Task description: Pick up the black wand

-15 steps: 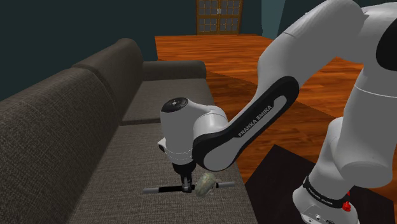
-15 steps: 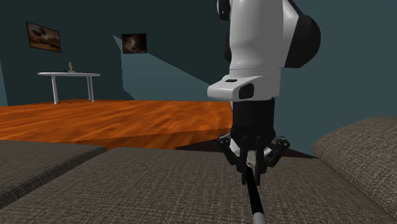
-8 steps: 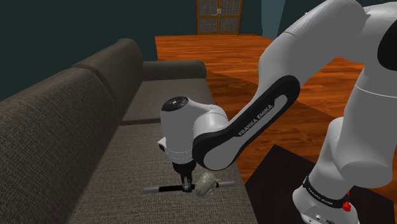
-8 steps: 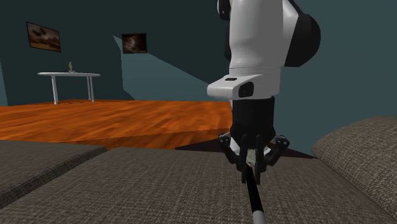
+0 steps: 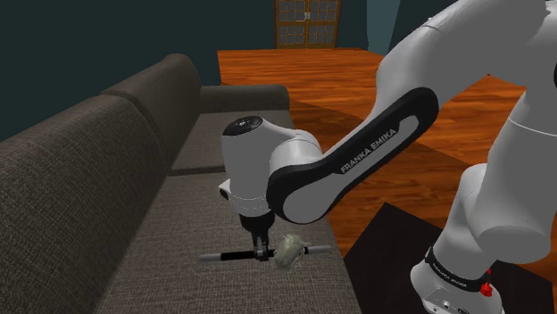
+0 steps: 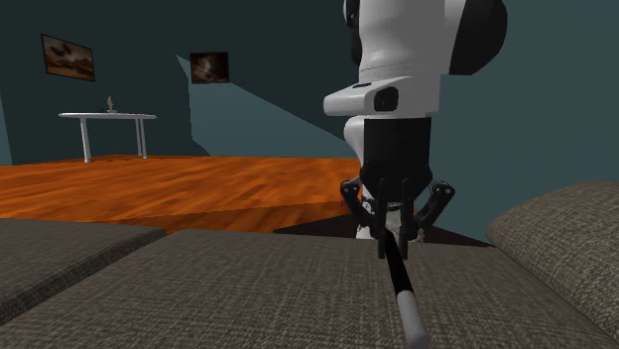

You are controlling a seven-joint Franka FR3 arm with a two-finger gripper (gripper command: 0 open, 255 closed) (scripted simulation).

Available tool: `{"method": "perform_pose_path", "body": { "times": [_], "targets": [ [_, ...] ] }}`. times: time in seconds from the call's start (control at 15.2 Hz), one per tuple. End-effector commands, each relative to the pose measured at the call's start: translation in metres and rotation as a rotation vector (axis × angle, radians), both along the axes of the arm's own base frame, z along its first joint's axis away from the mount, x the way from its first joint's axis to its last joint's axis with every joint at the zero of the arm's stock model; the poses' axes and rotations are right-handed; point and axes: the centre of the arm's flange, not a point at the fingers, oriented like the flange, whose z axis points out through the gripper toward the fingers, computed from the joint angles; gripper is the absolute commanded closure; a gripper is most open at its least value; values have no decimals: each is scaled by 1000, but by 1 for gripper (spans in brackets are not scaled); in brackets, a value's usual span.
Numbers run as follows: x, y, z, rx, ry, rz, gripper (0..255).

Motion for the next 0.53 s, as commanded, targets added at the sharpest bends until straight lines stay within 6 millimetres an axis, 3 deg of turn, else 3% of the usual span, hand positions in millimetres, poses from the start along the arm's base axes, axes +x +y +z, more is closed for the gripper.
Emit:
{"method": "perform_pose_path", "body": {
  "times": [0.0, 0.33, 0.46],
  "targets": [
    [0, 0, 12, 0, 0, 0, 255],
    [0, 0, 38, 0, 0, 0, 255],
    [0, 0, 39, 0, 0, 0, 255]
  ]
}}
